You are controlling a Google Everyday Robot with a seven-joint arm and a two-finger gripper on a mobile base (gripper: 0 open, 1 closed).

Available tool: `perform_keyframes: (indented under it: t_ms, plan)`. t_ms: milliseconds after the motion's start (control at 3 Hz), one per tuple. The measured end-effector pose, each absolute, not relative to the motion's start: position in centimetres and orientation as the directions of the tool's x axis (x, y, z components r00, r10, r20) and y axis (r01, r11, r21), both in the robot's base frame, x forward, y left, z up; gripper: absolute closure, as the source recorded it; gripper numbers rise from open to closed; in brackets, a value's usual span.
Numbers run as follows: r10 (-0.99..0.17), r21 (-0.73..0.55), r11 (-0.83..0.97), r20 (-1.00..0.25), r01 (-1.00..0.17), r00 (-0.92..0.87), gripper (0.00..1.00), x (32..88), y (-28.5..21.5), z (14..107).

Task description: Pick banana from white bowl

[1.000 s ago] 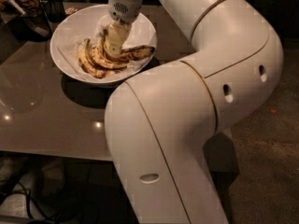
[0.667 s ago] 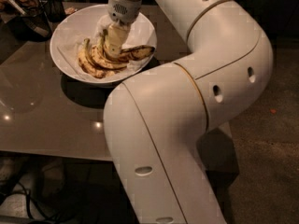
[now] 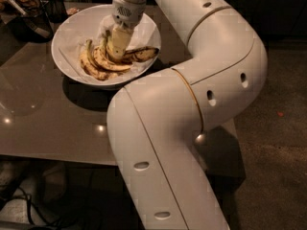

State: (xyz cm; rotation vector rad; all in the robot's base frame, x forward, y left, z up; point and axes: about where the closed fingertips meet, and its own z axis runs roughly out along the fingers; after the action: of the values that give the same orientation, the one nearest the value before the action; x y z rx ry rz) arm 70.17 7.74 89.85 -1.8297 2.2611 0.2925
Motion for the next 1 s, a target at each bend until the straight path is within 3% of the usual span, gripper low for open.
perform_keyframes:
  t_ms: [1000]
  plan:
    - [-0.936, 0.079, 0.178, -0.295, -0.981, -0.194, 0.52, 71.3, 8.5, 86.4]
